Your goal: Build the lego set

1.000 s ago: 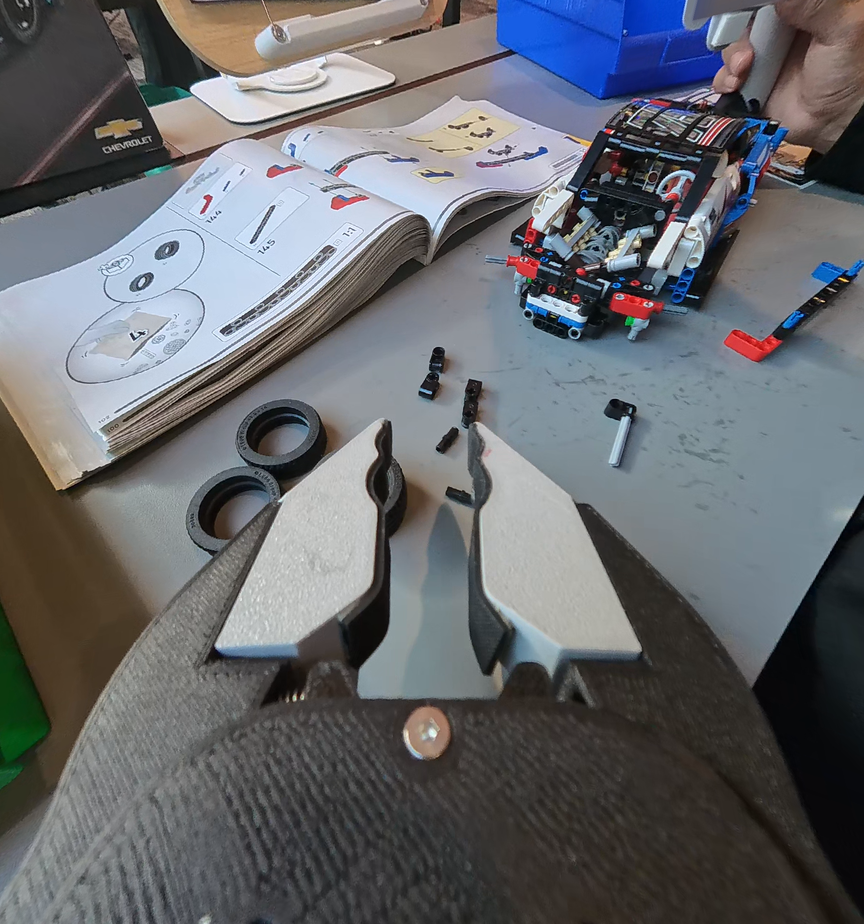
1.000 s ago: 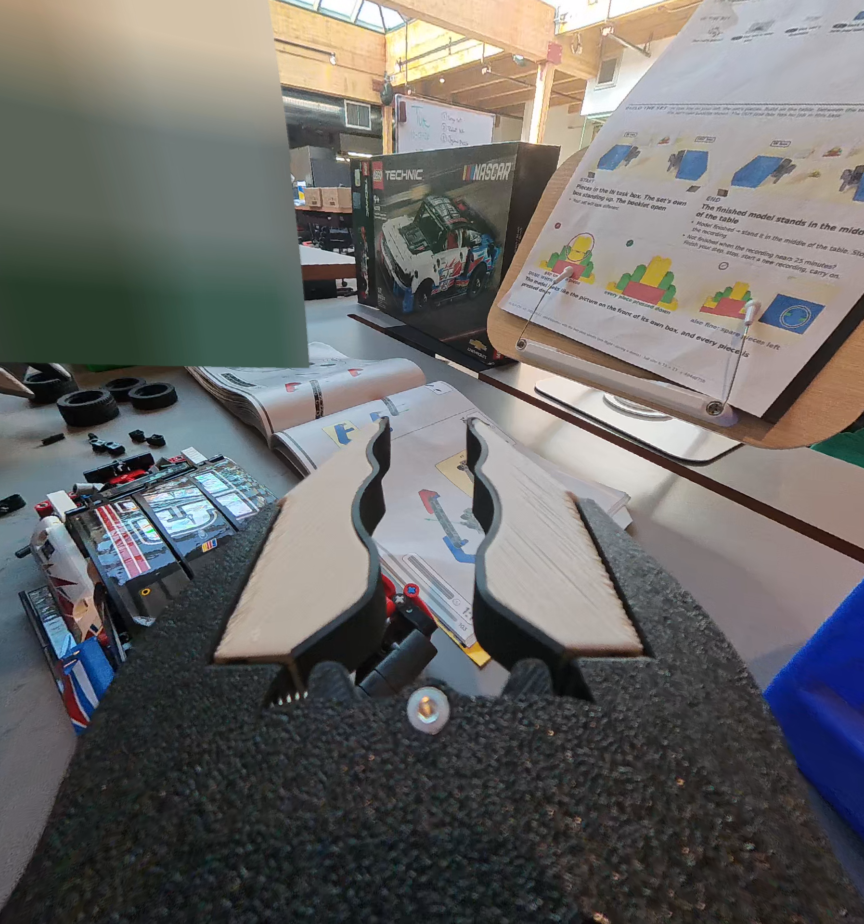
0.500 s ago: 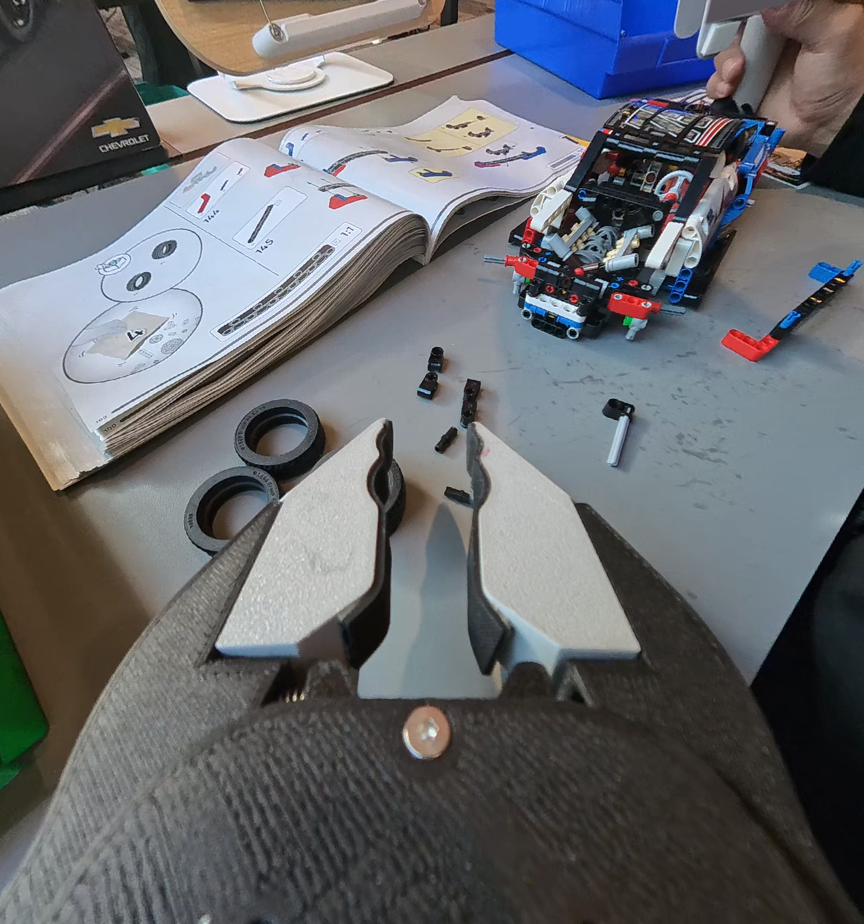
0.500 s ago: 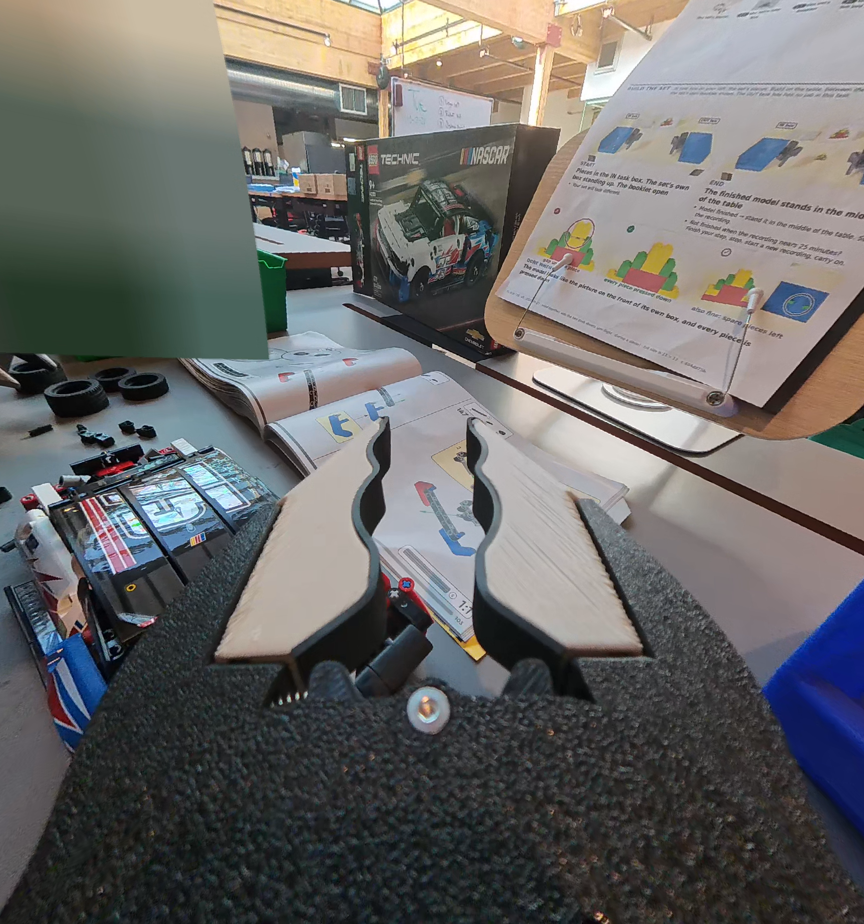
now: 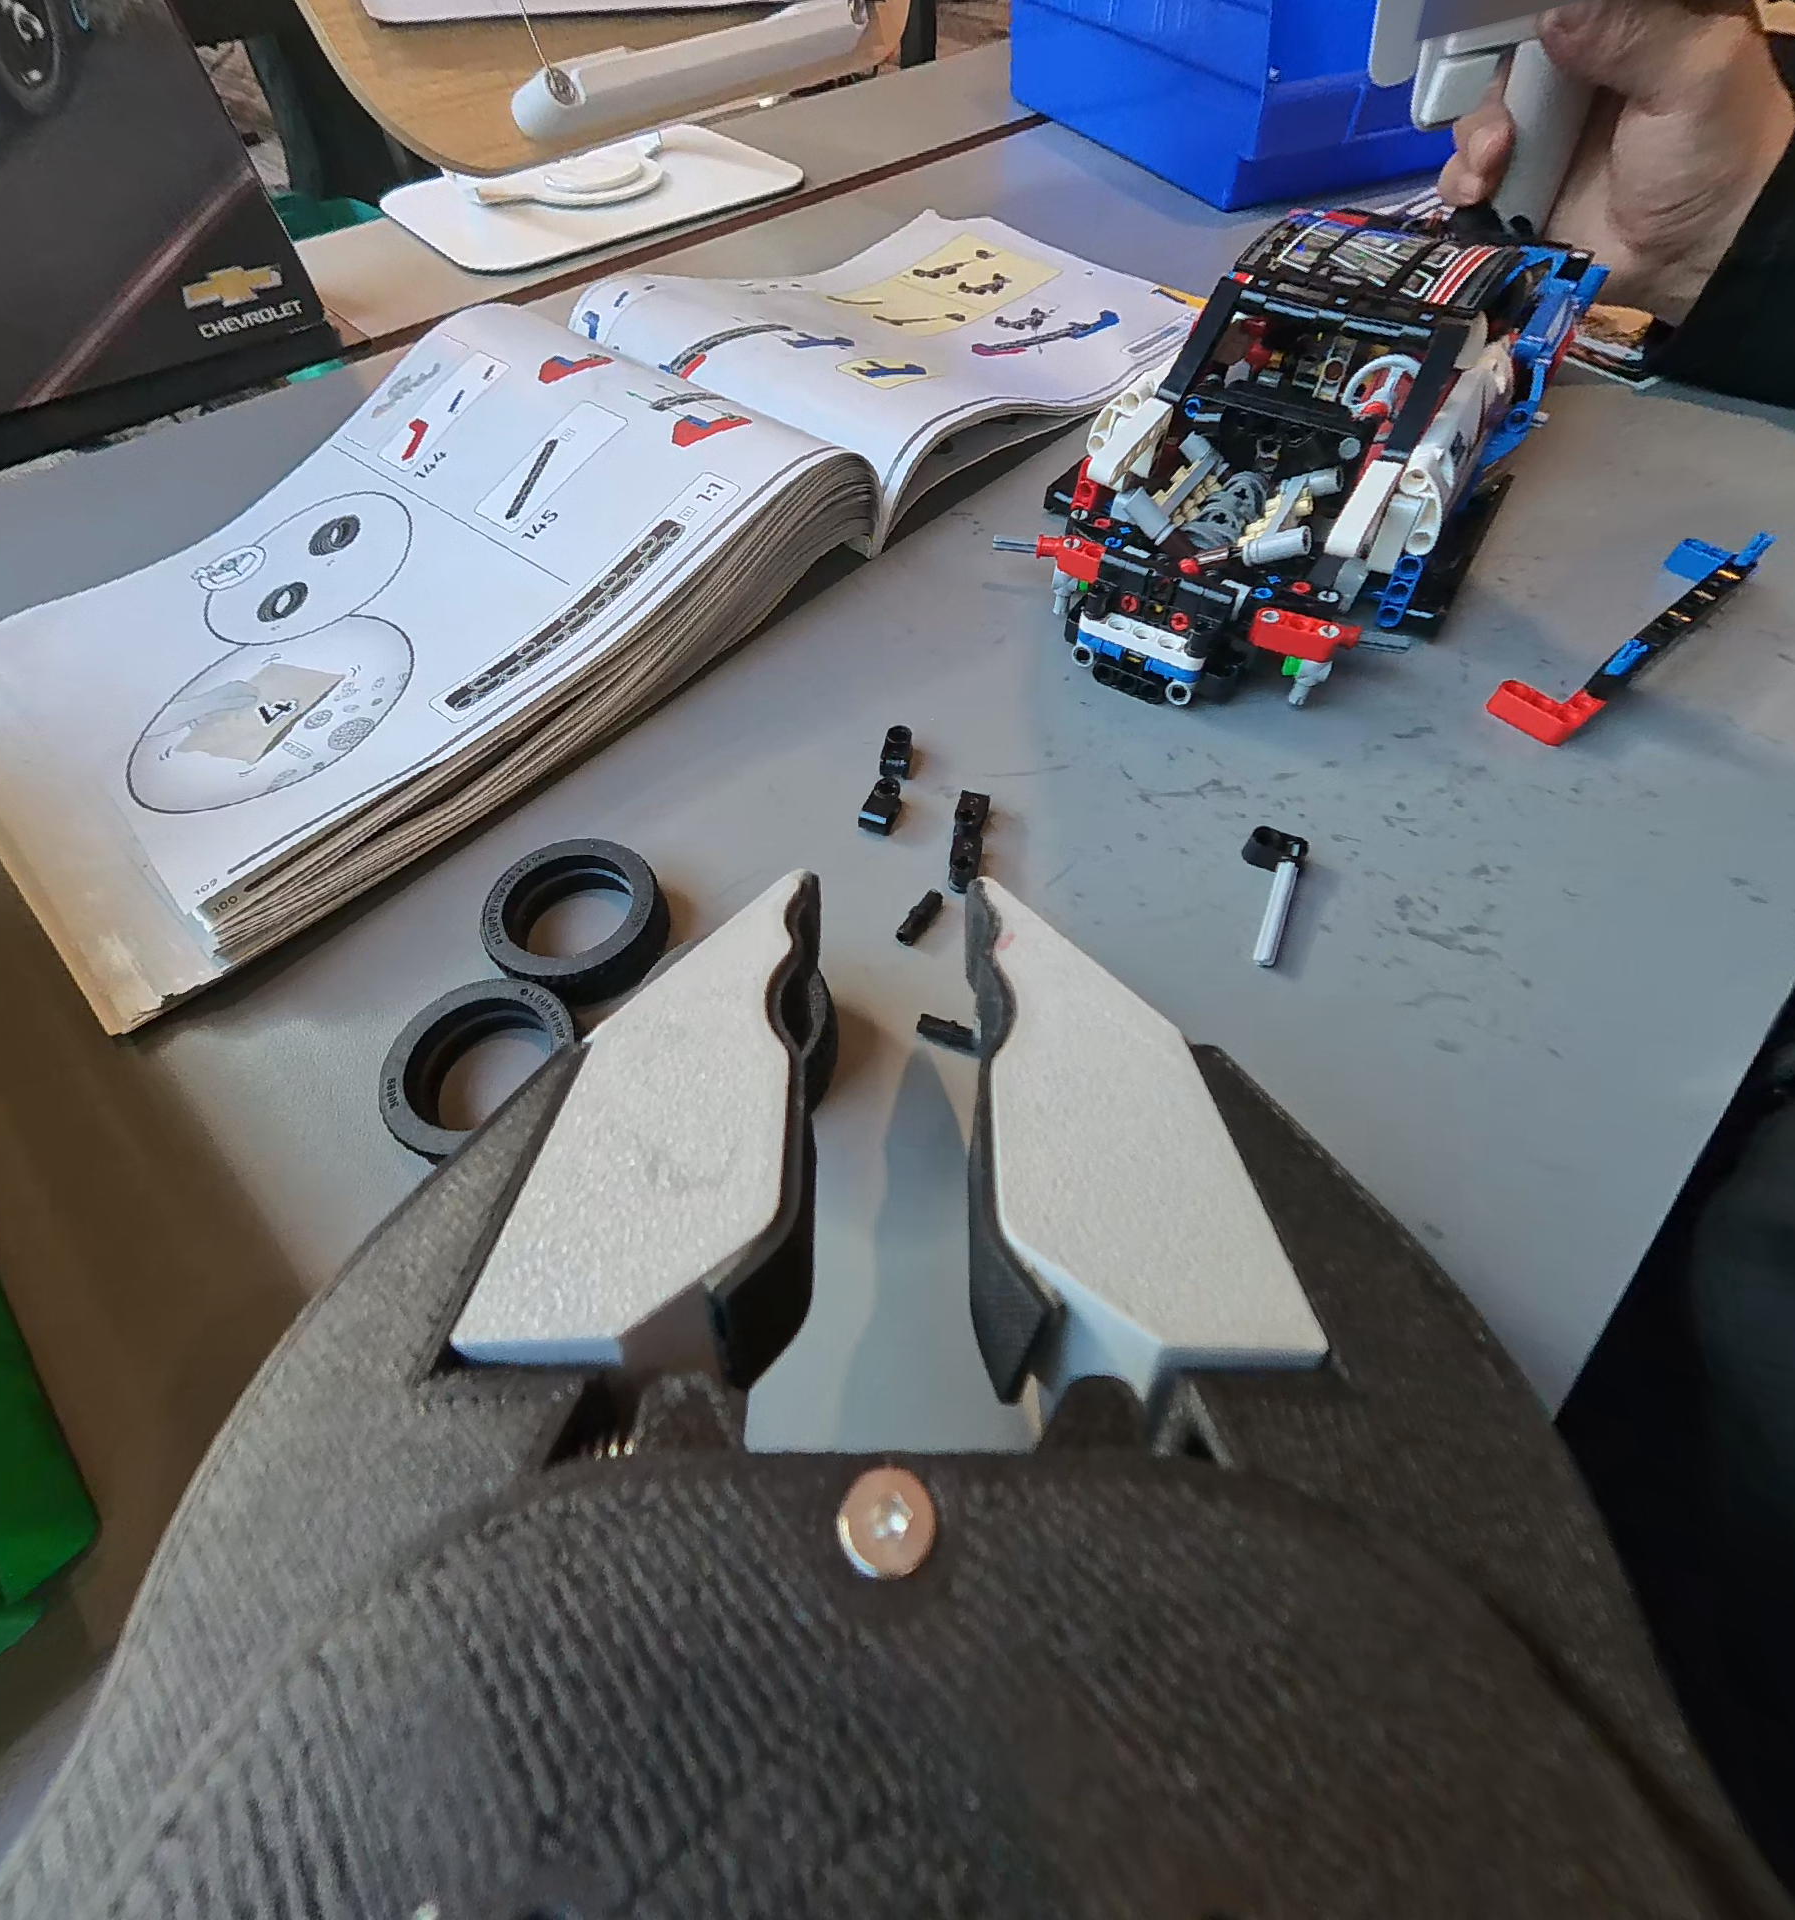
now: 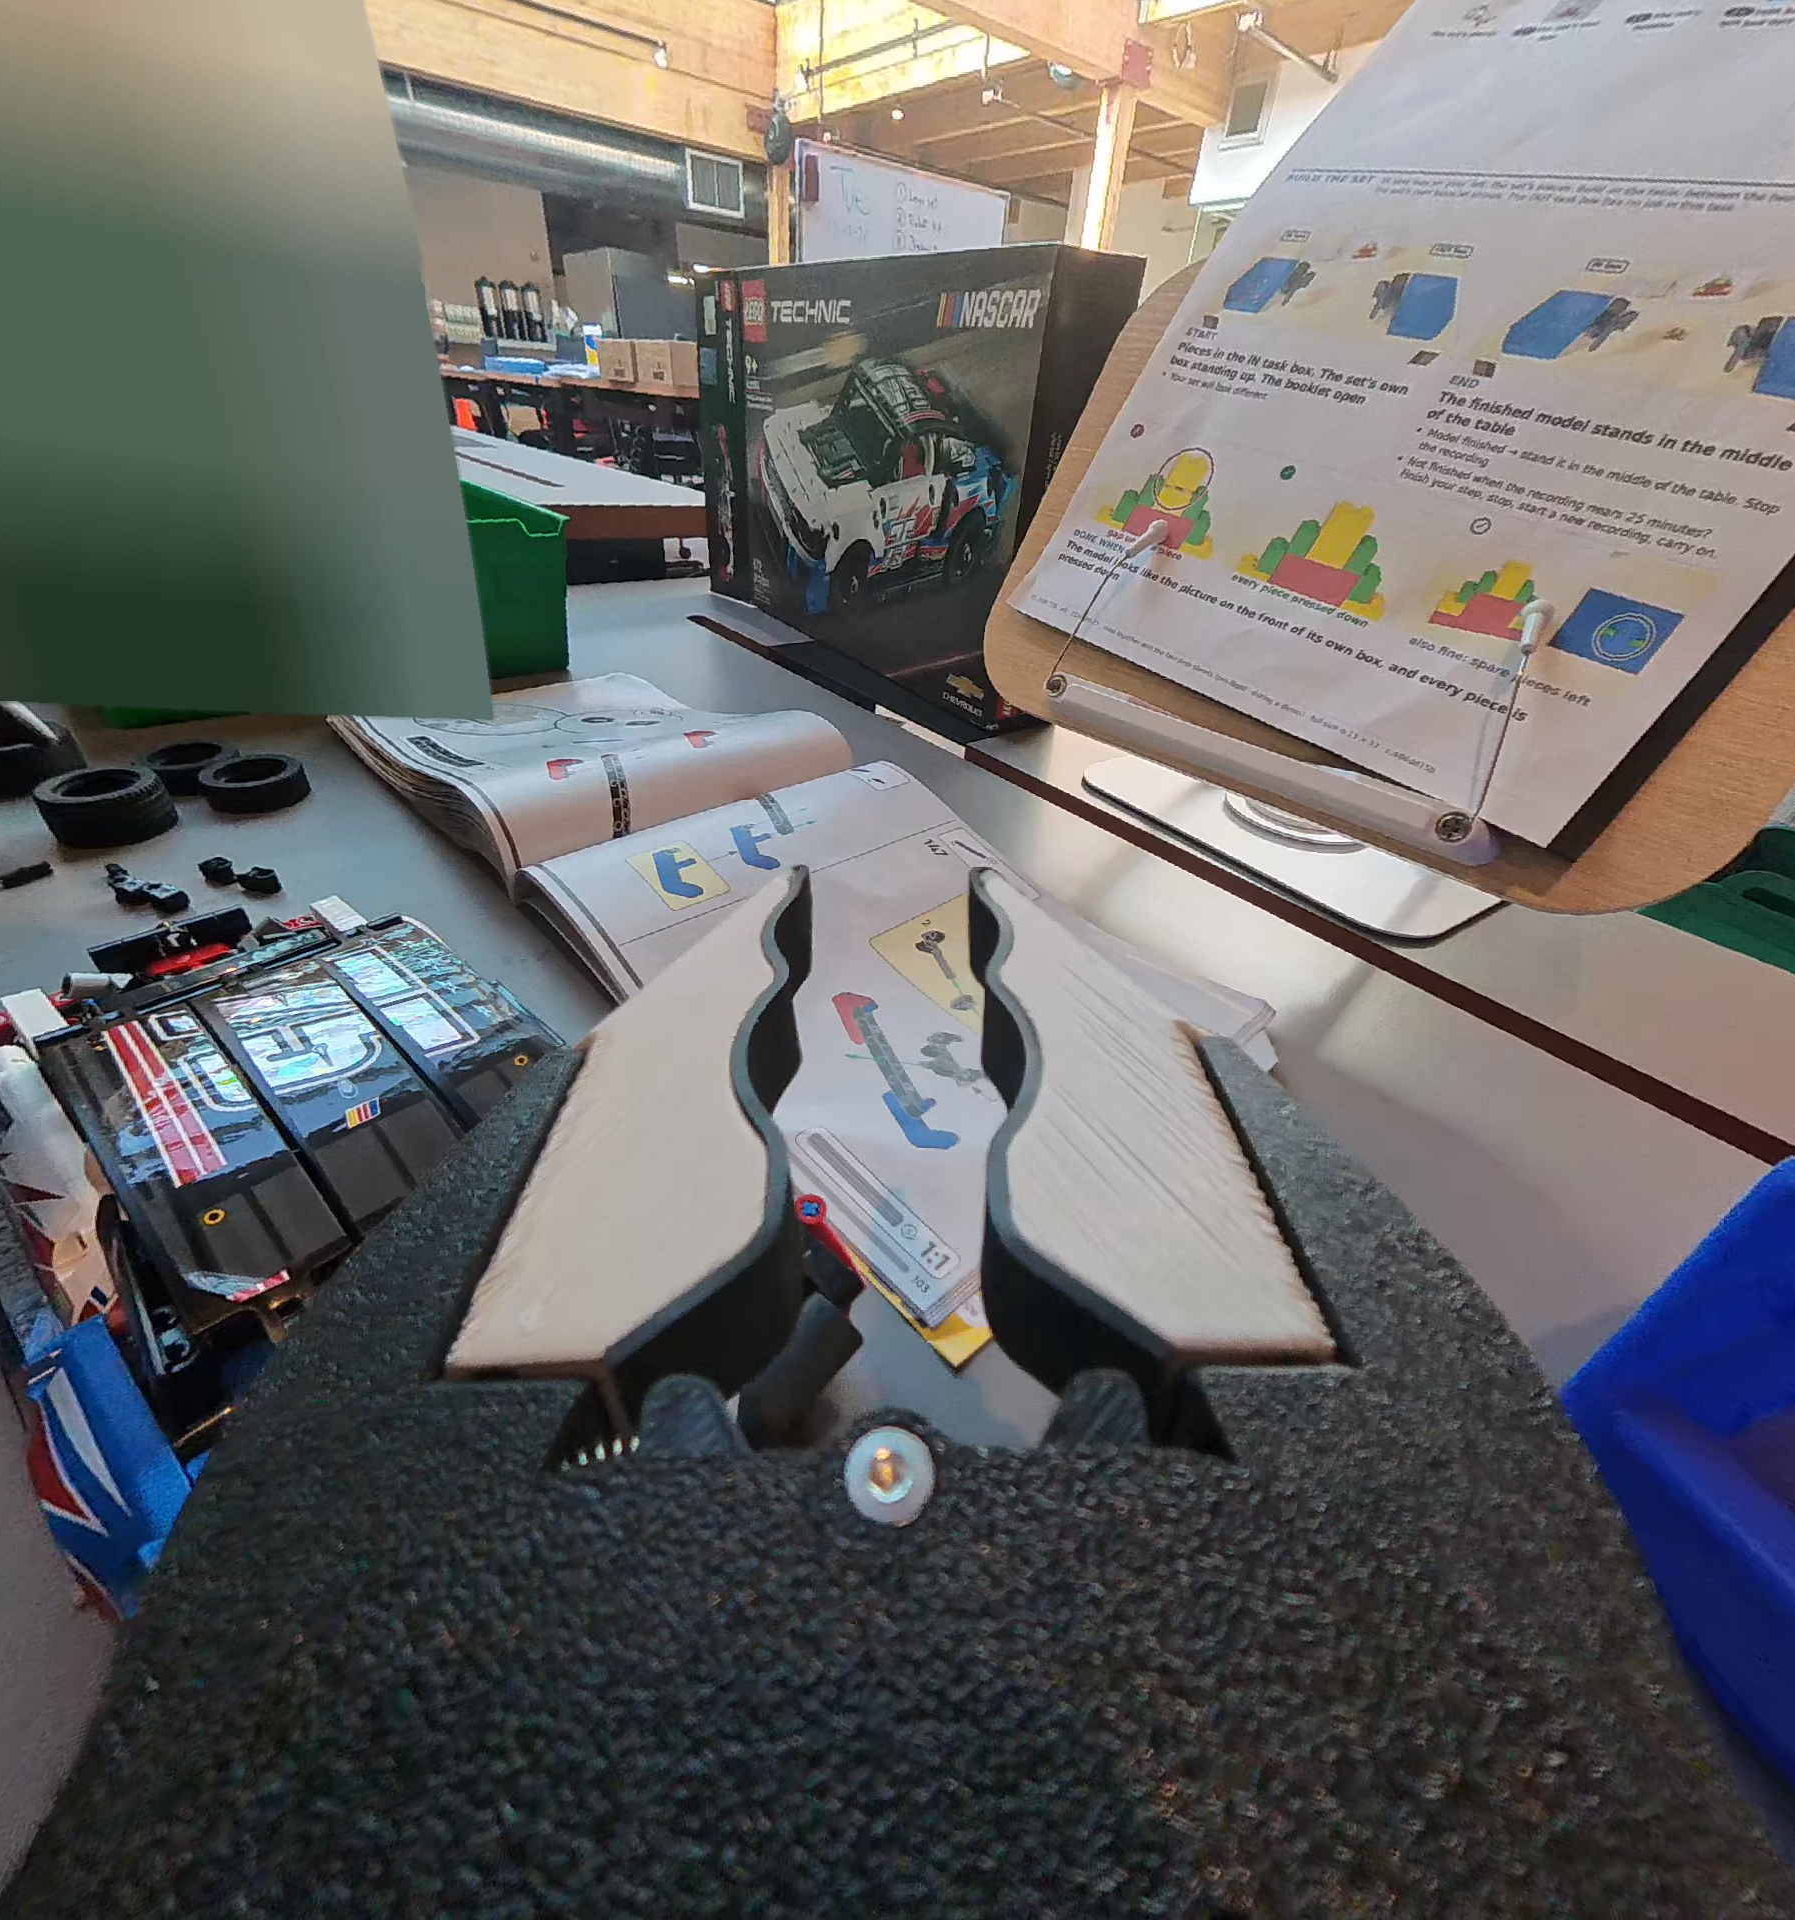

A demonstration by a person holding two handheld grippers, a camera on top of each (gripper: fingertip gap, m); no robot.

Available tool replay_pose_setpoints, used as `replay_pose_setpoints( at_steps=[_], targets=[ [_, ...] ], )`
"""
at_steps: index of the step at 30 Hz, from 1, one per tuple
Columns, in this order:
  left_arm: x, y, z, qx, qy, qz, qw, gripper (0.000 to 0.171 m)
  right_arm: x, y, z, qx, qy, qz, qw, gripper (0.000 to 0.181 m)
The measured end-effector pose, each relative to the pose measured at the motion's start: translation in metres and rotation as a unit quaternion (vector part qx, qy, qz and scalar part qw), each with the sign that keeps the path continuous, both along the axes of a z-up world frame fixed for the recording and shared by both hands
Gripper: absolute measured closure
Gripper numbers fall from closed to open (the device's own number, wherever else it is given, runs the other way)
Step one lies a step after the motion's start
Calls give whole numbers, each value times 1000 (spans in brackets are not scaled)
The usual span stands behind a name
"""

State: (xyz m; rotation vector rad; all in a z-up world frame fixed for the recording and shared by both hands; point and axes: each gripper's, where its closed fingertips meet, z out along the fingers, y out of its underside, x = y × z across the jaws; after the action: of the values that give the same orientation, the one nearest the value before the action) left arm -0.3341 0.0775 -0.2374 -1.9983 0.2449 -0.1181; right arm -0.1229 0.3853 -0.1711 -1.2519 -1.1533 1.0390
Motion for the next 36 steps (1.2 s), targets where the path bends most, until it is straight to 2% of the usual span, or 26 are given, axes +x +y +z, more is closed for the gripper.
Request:
replay_pose_setpoints(
  at_steps=[4,7,9,13,18,21,26,29,32,36],
  targets=[
    [3,-1,2,11,12,-7,1000,146,6,6,3,19,1,-19,1000,152],
    [15,-3,0,4,22,-40,999,148,15,16,6,42,2,-54,998,153],
    [28,-7,-10,-30,19,-70,997,150,22,20,9,35,14,-71,997,153],
    [80,-20,-21,-96,-41,-155,982,149,34,25,12,18,29,-87,996,153],
    [103,-26,-46,-178,-22,-184,966,140,32,24,10,22,21,-86,996,154],
    [100,-21,-46,-181,-26,-164,969,145,28,23,4,21,11,-81,996,154],
    [96,-14,-45,-183,-44,-149,971,140,27,21,6,22,12,-75,997,154],
    [130,-22,-39,-209,-121,-211,947,137,26,21,6,25,10,-73,997,154],
    [153,-22,-24,-190,-181,-247,933,136,25,20,6,28,7,-69,997,154],
    [126,-12,-18,-151,-147,-196,958,139,24,19,4,27,5,-67,997,154]
  ],
)
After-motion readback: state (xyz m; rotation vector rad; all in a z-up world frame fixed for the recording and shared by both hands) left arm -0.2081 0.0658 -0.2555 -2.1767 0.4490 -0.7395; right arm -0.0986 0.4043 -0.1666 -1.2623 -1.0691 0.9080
